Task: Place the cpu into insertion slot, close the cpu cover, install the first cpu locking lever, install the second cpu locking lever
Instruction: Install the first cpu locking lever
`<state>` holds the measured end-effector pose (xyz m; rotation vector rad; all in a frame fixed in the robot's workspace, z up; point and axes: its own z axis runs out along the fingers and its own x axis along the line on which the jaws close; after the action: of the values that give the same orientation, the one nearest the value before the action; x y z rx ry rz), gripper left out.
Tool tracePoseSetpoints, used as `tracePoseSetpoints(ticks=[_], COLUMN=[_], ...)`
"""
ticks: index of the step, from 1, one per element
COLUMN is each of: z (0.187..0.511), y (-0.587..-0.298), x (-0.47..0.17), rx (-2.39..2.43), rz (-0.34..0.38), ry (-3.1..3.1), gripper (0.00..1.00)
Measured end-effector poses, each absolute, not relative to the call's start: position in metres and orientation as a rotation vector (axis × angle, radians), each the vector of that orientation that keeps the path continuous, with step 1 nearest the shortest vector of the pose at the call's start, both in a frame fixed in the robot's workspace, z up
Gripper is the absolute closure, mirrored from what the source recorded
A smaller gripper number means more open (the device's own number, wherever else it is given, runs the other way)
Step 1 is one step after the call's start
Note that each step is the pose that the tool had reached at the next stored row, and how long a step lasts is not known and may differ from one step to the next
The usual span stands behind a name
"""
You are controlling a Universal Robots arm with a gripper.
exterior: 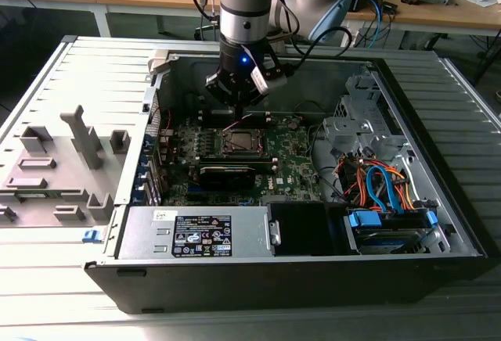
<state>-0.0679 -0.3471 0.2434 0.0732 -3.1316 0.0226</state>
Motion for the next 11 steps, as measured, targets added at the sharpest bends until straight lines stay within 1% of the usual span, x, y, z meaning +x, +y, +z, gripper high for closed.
tracePoseSetpoints(ticks=[11], z=[0.2382], y=[-0.3466], x=[-0.0678], rx=[0.077], rz=[0.023], ry=[-3.132], gripper=[0.89])
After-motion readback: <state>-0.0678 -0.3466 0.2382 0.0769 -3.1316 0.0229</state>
